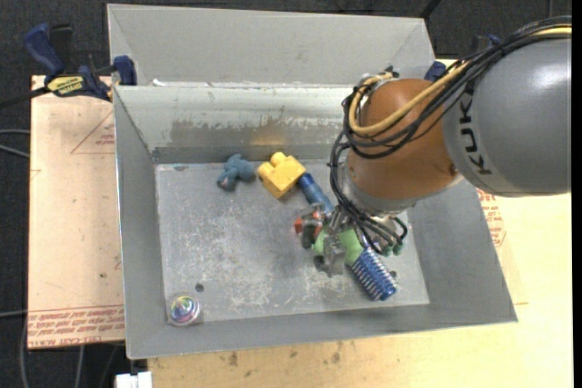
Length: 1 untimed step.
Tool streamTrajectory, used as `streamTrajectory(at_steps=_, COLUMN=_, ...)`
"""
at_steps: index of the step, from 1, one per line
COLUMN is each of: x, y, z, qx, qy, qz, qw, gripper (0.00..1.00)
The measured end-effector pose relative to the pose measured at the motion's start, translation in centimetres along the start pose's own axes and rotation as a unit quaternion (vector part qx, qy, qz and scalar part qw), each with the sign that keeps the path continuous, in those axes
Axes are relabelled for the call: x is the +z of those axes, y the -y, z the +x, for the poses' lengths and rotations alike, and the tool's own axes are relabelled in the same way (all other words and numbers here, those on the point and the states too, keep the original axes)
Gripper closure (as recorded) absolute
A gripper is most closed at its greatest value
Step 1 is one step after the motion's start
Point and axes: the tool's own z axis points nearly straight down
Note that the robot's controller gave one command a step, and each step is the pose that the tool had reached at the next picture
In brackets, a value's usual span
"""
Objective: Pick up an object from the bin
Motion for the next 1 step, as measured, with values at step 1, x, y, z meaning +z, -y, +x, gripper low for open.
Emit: streamTrajectory(at_steps=1, x=-5.22, y=-0.04, z=-0.23, qx=0.001, qy=0.001, qz=0.0, qw=1.0, gripper=1.0)
